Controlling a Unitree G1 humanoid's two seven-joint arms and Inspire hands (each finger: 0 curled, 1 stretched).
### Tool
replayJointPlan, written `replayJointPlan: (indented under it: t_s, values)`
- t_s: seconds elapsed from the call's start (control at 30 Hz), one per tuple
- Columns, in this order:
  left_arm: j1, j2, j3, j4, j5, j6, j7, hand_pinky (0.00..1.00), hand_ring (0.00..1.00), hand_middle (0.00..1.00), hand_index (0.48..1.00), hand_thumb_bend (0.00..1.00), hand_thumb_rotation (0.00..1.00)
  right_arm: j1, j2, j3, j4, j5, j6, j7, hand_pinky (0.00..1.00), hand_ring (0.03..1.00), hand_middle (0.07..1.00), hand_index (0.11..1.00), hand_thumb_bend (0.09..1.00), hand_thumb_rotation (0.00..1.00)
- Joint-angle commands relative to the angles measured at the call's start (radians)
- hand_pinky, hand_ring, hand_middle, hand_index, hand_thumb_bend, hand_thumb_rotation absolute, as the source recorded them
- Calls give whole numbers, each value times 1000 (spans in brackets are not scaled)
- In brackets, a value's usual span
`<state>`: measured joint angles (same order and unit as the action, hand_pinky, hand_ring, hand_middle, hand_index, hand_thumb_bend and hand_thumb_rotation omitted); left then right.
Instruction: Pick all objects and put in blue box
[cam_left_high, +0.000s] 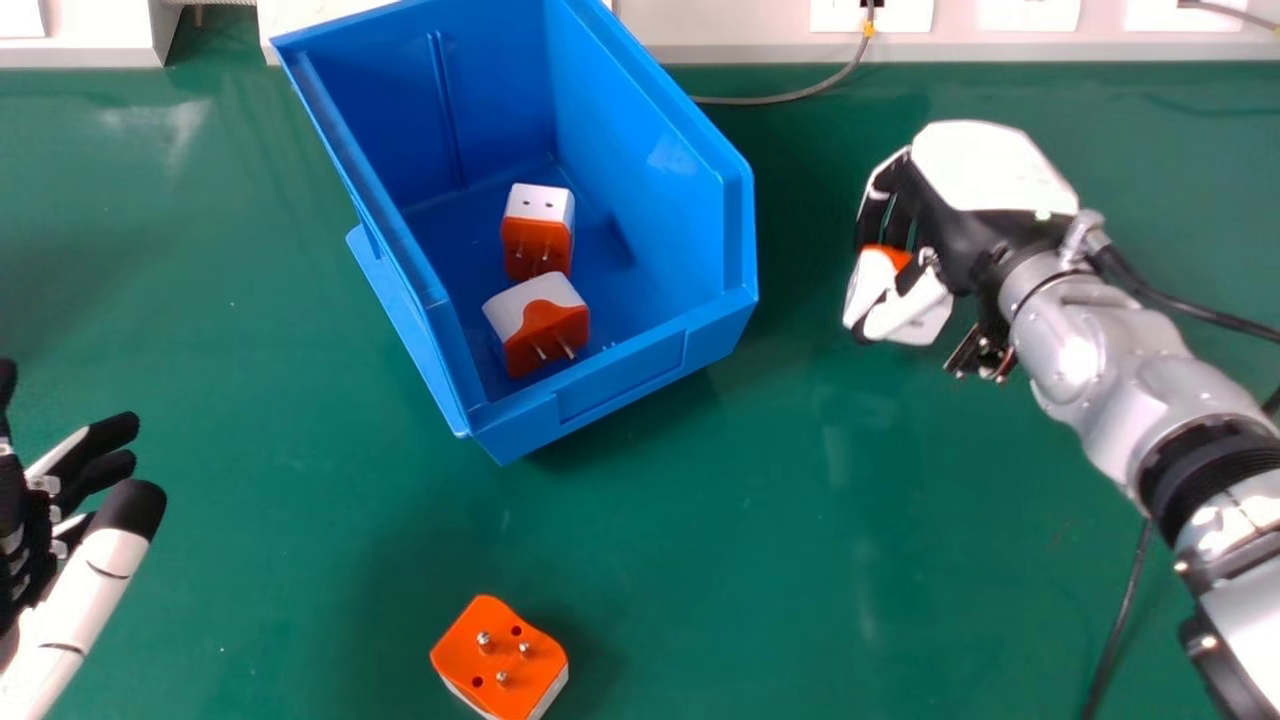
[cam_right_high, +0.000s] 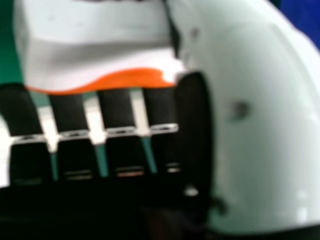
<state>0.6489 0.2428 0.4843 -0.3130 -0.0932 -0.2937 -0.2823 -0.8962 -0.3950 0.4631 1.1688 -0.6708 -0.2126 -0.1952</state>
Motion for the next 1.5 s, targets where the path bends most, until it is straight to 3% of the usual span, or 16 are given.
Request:
replayJointPlan:
  t_s: [0.0, 0.1, 0.23, 0.3, 0.47, 0.63, 0.77, 0.83, 0.97, 1.13, 1.27, 1.47]
  values:
    - [-17, -6, -9, 19, 11, -8, 19, 794, 865, 884, 889, 714, 814, 20, -42, -34, -76, 28, -36, -39, 351, 445, 508, 495, 497, 0]
    - [-47, -11, -27, 54, 26, -8, 37, 795, 865, 883, 888, 715, 812, 73, -77, -69, -183, 42, -61, -40, 348, 445, 509, 497, 496, 0]
    - [-95, -12, -56, 106, 57, -14, 69, 797, 865, 882, 886, 714, 807, 191, -131, -123, -419, 45, -51, -30, 341, 447, 513, 494, 495, 0]
    - [-116, -16, -71, 115, 70, -7, 83, 798, 865, 882, 885, 711, 805, 256, -155, -153, -545, 44, -37, -22, 339, 448, 515, 491, 495, 0]
    - [-153, -21, -102, 126, 84, 5, 105, 803, 868, 884, 885, 690, 796, 402, -185, -213, -794, 34, 1, 2, 334, 446, 516, 494, 494, 0]
    - [-201, -30, -133, 172, 104, -16, 128, 804, 868, 885, 885, 674, 790, 558, -192, -262, -1038, 37, 39, 60, 327, 443, 519, 507, 492, 0]
    - [-229, -30, -156, 207, 109, -39, 137, 803, 868, 885, 885, 666, 786, 655, -175, -289, -1194, 41, 63, 104, 324, 440, 521, 515, 491, 0]
    - [-243, -26, -163, 230, 108, -55, 139, 802, 868, 884, 884, 657, 782, 707, -162, -298, -1277, 41, 66, 121, 322, 439, 522, 523, 490, 0]
    - [-259, -24, -172, 250, 115, -72, 148, 798, 866, 883, 882, 642, 770, 769, -147, -304, -1372, 41, 51, 144, 317, 434, 523, 539, 488, 0]
    - [-273, -33, -192, 250, 114, -80, 153, 793, 865, 882, 880, 642, 758, 812, -112, -280, -1448, 46, 12, 163, 314, 434, 525, 552, 486, 0]
    - [-289, -27, -207, 268, 118, -85, 158, 788, 864, 881, 879, 644, 750, 790, -68, -255, -1459, 36, -13, 175, 314, 434, 524, 557, 486, 0]
    - [-299, -21, -218, 271, 131, -81, 165, 780, 862, 879, 875, 650, 729, 710, 1, -226, -1393, 34, -40, 170, 317, 444, 524, 556, 487, 0]
